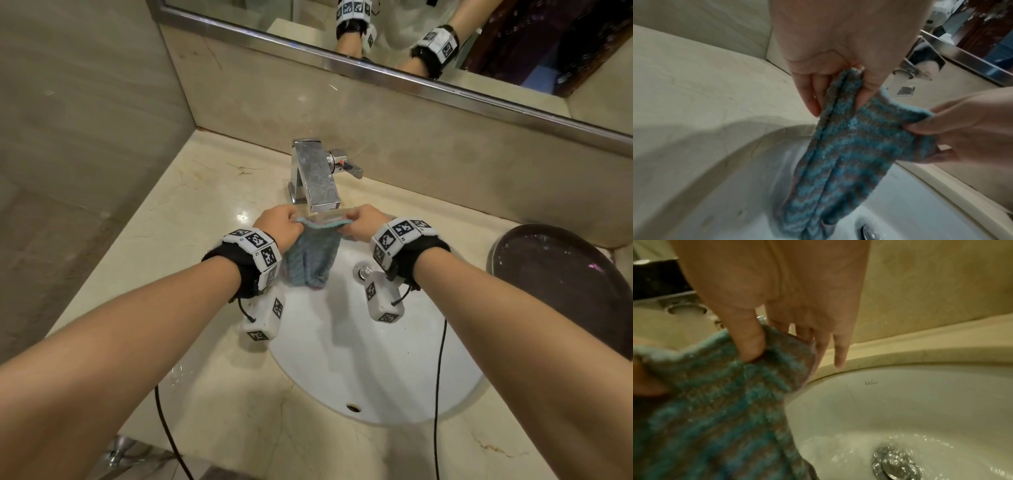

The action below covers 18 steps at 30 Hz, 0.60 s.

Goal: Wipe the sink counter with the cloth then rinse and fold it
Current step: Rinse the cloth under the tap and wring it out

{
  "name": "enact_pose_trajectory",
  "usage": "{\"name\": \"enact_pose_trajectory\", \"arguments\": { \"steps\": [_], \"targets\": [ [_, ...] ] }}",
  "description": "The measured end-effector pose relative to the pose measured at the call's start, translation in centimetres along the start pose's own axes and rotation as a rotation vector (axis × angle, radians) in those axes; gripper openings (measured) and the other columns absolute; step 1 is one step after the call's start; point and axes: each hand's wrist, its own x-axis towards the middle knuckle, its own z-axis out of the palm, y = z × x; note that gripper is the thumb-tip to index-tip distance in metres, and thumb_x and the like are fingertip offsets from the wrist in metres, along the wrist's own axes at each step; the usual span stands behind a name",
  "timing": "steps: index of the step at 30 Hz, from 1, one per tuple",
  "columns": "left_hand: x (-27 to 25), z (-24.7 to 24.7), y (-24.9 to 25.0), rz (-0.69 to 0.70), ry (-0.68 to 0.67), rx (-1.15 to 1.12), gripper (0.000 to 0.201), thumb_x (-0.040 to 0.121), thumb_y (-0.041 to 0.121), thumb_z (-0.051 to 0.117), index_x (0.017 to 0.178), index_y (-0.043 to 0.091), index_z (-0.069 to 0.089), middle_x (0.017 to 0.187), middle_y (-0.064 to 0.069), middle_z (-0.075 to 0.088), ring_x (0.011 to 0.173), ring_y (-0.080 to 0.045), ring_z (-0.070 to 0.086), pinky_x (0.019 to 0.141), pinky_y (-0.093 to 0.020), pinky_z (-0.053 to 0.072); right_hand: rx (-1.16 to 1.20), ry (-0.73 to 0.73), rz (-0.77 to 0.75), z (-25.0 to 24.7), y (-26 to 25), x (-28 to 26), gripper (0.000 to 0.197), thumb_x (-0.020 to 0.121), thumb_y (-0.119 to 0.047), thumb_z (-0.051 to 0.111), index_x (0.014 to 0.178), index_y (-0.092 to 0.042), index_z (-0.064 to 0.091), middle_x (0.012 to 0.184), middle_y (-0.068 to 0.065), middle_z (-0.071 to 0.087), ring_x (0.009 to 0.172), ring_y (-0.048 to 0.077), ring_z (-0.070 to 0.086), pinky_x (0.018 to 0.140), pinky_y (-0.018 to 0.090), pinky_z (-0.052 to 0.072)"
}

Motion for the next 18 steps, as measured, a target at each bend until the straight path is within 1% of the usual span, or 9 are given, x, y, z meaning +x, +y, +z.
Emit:
{"name": "enact_pose_trajectory", "arguments": {
  "steps": [2,3,4,6,8,11,14,16,18],
  "targets": [
    [-0.3,-0.3,0.2,-0.018,-0.080,0.061,0.009,0.085,0.006,0.049,0.081,0.014,0.047,0.077,-0.006,0.053,0.069,-0.024,0.048,0.052,-0.028,0.035,0.205,-0.017,-0.048,-0.3,-0.3,-0.4,0.017,0.089,0.002,0.053,0.075,-0.004,0.061,0.072,0.011,0.058,0.054,0.000,0.063,0.053,0.007,0.046],
    [-0.3,-0.2,0.1,-0.017,-0.134,0.092,0.018,0.085,0.005,0.048,0.100,0.013,0.049,0.090,-0.011,0.059,0.076,-0.026,0.055,0.058,-0.031,0.045,0.242,-0.050,-0.074,-0.3,-0.4,-0.5,0.025,0.089,0.005,0.051,0.068,-0.009,0.055,0.068,0.006,0.053,0.046,-0.004,0.059,0.047,0.005,0.044],
    [-0.3,0.0,0.0,-0.004,-0.191,0.135,0.033,0.085,0.003,0.047,0.115,0.014,0.046,0.103,-0.013,0.061,0.087,-0.029,0.060,0.069,-0.037,0.052,0.257,-0.070,-0.103,-0.2,-0.7,-0.7,0.026,0.089,0.005,0.052,0.068,-0.010,0.053,0.067,0.005,0.051,0.049,0.000,0.059,0.046,0.007,0.045],
    [-0.4,0.3,0.0,0.031,-0.238,0.177,0.048,0.084,-0.001,0.046,0.128,0.018,0.043,0.118,-0.013,0.061,0.102,-0.030,0.060,0.088,-0.041,0.053,0.268,-0.073,-0.125,0.1,-1.2,-0.9,0.012,0.087,0.003,0.055,0.087,-0.008,0.060,0.073,0.007,0.053,0.061,0.012,0.054,0.054,0.017,0.047],
    [-0.4,0.6,0.2,0.057,-0.245,0.131,0.050,0.083,-0.001,0.051,0.130,0.017,0.045,0.120,-0.009,0.059,0.104,-0.024,0.058,0.088,-0.033,0.051,0.258,-0.071,-0.124,0.2,-1.4,-0.8,0.023,0.085,0.000,0.060,0.108,-0.001,0.062,0.078,0.008,0.056,0.063,0.011,0.050,0.058,0.017,0.046],
    [-0.4,0.9,0.8,0.075,-0.229,0.032,0.047,0.079,0.007,0.065,0.124,0.009,0.051,0.117,-0.010,0.062,0.096,-0.022,0.058,0.082,-0.029,0.049,0.234,-0.067,-0.118,0.5,-1.6,-0.6,0.032,0.081,0.001,0.065,0.111,0.007,0.060,0.085,0.013,0.056,0.066,0.016,0.052,0.059,0.018,0.046],
    [-0.4,0.7,1.3,0.092,-0.136,0.053,0.031,0.082,0.006,0.061,0.113,0.006,0.059,0.113,-0.015,0.064,0.101,-0.029,0.061,0.086,-0.034,0.049,0.216,-0.072,-0.109,0.6,-1.5,-0.5,0.042,0.077,0.001,0.069,0.117,0.001,0.056,0.094,0.011,0.058,0.077,0.021,0.056,0.060,0.023,0.047],
    [-0.3,0.5,1.3,0.082,-0.063,0.045,0.026,0.085,0.004,0.054,0.109,0.005,0.061,0.111,-0.016,0.064,0.097,-0.029,0.059,0.078,-0.030,0.045,0.113,-0.107,-0.079,0.3,-1.3,-0.4,0.047,0.076,-0.001,0.071,0.120,-0.005,0.054,0.099,0.007,0.057,0.069,0.016,0.054,0.058,0.023,0.046],
    [-0.3,0.4,1.2,0.075,-0.029,0.002,0.023,0.087,0.003,0.049,0.106,0.003,0.062,0.109,-0.018,0.064,0.091,-0.028,0.056,0.075,-0.029,0.043,-0.125,-0.159,-0.049,0.1,-0.9,-0.5,0.038,0.077,-0.008,0.072,0.113,-0.009,0.059,0.091,0.002,0.056,0.061,0.009,0.046,0.053,0.019,0.037]
  ]
}}
